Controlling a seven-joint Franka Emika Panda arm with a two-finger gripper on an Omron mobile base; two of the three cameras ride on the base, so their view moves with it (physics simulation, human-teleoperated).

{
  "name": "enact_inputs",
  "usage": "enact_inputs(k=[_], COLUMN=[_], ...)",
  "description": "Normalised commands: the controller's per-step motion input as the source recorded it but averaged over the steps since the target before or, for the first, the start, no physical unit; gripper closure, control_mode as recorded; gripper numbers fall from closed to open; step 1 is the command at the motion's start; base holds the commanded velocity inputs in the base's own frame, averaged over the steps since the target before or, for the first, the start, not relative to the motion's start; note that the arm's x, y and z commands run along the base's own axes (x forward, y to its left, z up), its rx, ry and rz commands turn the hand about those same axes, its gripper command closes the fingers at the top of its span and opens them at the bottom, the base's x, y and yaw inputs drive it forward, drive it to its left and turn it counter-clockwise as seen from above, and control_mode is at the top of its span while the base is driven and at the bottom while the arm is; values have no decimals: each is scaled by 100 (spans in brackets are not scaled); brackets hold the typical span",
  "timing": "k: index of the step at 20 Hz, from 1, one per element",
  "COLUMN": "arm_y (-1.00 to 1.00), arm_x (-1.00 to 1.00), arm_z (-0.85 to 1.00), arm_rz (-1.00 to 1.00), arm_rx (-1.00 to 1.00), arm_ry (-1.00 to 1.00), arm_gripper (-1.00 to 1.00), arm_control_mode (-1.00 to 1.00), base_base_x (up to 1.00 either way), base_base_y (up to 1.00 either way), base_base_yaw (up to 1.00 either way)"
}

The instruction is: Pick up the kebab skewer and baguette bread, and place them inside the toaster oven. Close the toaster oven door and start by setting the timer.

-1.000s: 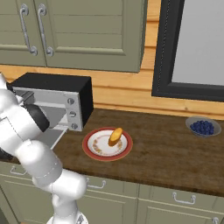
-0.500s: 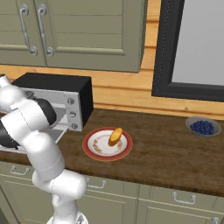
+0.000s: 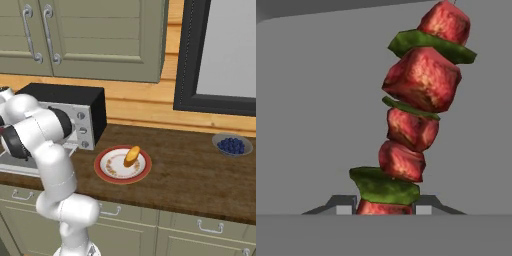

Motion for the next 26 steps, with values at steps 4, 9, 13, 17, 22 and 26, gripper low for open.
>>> enact_inputs(k=[4, 9, 13, 17, 22, 26], arm_y=[17, 8, 0, 0, -5, -41], arm_x=[7, 8, 8, -6, -24, -87], arm_z=[-12, -10, -8, -1, 29, 51], arm_rz=[-4, -3, -2, -2, -1, -4], arm_rx=[3, 2, 1, 2, 3, 4], arm_ry=[0, 0, 0, 0, -7, -3], arm_gripper=[100, -100, -100, -100, -100, -100], arm_control_mode=[-100, -100, -100, -100, -100, -100], base_base_x=[0, 0, 0, 0, 0, 0], base_base_y=[0, 0, 0, 0, 0, 0], base_base_yaw=[0, 0, 0, 0, 0, 0])
